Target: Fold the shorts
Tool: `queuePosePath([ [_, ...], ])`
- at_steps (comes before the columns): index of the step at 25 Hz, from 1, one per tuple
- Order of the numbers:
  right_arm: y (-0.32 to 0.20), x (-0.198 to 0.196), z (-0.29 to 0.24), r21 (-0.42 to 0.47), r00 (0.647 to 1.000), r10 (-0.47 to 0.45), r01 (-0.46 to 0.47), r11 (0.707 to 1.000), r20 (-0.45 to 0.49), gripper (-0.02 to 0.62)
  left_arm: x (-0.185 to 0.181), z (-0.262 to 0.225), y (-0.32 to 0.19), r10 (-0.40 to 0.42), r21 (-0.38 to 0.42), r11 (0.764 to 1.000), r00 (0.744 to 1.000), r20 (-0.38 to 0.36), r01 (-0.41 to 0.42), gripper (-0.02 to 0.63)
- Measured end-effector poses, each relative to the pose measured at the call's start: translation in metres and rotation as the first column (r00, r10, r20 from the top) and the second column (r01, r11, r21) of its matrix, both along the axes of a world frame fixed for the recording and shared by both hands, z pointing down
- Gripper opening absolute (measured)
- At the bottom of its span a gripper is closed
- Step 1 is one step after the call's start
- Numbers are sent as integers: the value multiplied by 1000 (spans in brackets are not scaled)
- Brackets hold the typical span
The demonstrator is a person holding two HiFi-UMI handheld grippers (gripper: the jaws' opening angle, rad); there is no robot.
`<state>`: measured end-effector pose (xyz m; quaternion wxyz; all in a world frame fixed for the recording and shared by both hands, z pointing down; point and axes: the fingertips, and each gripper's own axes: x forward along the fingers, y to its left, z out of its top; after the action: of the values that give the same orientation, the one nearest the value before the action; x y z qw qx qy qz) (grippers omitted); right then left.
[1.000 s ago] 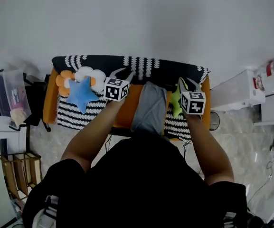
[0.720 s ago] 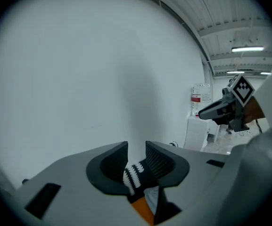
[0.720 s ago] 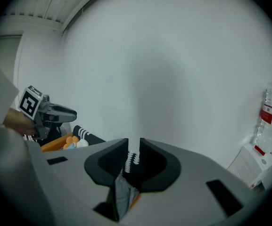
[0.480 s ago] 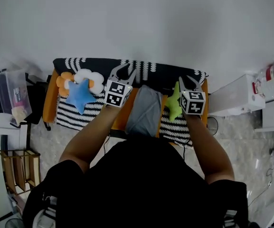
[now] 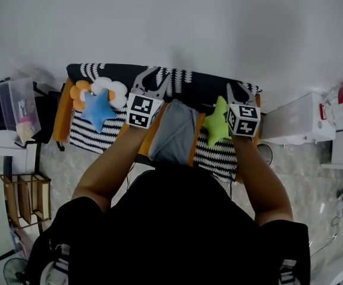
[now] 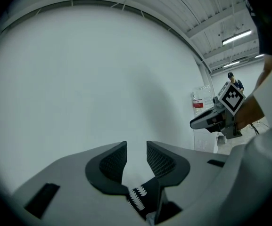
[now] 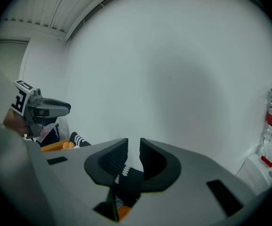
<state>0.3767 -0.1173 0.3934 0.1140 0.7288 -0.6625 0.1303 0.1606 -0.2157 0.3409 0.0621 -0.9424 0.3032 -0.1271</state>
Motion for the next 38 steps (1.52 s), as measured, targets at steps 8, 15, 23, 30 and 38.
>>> queuePosePath([
  [8,1,19,27,-30,999,-24,25,999,28,91,3,21,-14,-57,-41,997,996,68,60,147],
  [15,-4,27,64,-95,998,-1,8,995,68,95,-2,68,-35,-55,-125,989,989,139,73,147],
  [23,-28,21,133,-207,996,45,-28,978,76,107,-4,142,-75,3,-221,974,980,198,41,147],
  [30,-54,9,195,-286,991,93,-61,956,99,118,2,217,-109,63,-330,944,964,258,26,147],
  [38,-78,1,273,-359,979,105,-36,933,175,152,11,305,-126,131,-444,896,938,322,27,150],
])
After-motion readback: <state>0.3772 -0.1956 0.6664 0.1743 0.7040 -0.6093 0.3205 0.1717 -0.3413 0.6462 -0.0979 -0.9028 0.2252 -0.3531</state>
